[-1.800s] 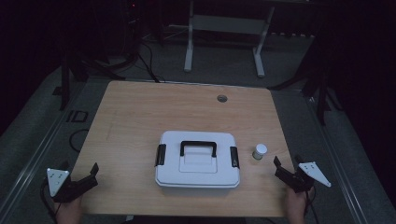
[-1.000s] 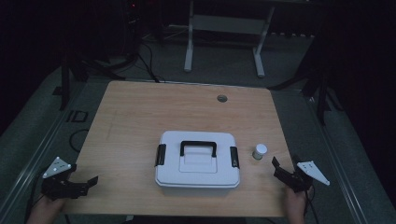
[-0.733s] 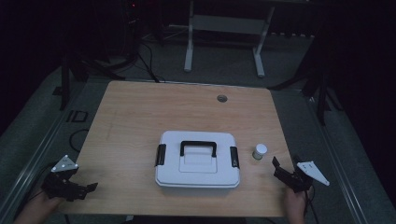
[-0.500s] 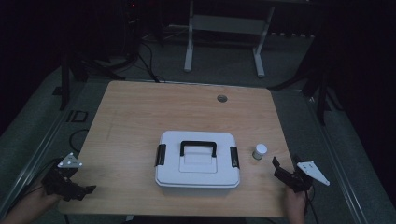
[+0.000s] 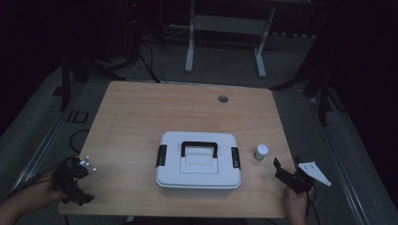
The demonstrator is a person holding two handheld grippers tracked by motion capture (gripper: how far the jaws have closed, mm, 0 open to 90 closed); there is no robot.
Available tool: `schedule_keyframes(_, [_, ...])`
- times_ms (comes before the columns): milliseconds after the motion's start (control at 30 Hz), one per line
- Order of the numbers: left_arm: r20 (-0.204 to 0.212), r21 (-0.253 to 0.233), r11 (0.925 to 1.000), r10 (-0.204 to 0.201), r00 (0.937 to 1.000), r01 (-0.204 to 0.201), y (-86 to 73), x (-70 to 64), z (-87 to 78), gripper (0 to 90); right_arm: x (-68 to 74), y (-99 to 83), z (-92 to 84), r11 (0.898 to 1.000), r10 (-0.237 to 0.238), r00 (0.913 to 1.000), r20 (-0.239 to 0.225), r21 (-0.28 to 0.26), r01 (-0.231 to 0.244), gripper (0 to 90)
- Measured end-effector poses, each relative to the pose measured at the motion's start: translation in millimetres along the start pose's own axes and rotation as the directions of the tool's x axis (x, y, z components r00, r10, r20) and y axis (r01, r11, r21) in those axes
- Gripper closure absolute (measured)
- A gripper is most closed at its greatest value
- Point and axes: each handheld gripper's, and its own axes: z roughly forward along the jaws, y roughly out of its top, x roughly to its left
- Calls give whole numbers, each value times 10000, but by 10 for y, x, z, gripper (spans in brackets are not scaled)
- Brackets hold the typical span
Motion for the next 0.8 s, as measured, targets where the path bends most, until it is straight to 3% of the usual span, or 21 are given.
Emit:
schedule_keyframes(167, [334, 622, 9980, 126, 9994, -147, 55, 17, -8, 0, -7, 1, -2, 10000, 86, 9999, -90, -14, -86, 136])
schedule_keyframes(233, [558, 1032, 9946, 53, 9984, -111, 76, 53, 0, 0, -10, 1, -7, 9999, 125, 9998, -128, -43, -125, 136])
schedule_keyframes(400, [509, 1910, 9808, 296, 9983, -388, 109, 68, 29, 0, -9, 1, -3, 9999, 134, 9998, -120, 4, -134, 136])
schedule_keyframes(500, [494, 1950, 9798, 361, 9981, -451, 150, 60, -2, 0, -9, 1, -1, 9999, 125, 9998, -128, 23, -125, 136])
schedule_keyframes(600, [522, 1722, 9838, 412, 9978, -497, 182, 56, -43, 0, -10, 0, -1, 9999, 129, 9998, -134, 27, -129, 136])
schedule_keyframes(667, [720, 1316, 9880, 714, 9948, -805, 223, 26, -109, 0, -11, 0, 0, 9999, 135, 9998, -137, 42, -135, 136])
schedule_keyframes(733, [555, 1282, 9874, 863, 9947, -929, 246, 9, -134, 0, -14, -1, 2, 9999, 141, 9998, -146, 49, -141, 136])
schedule_keyframes(800, [644, 1242, 9870, 950, 9934, -1024, 260, 1, -153, 0, -14, -1, 2, 9999, 147, 9998, -151, 51, -147, 136])
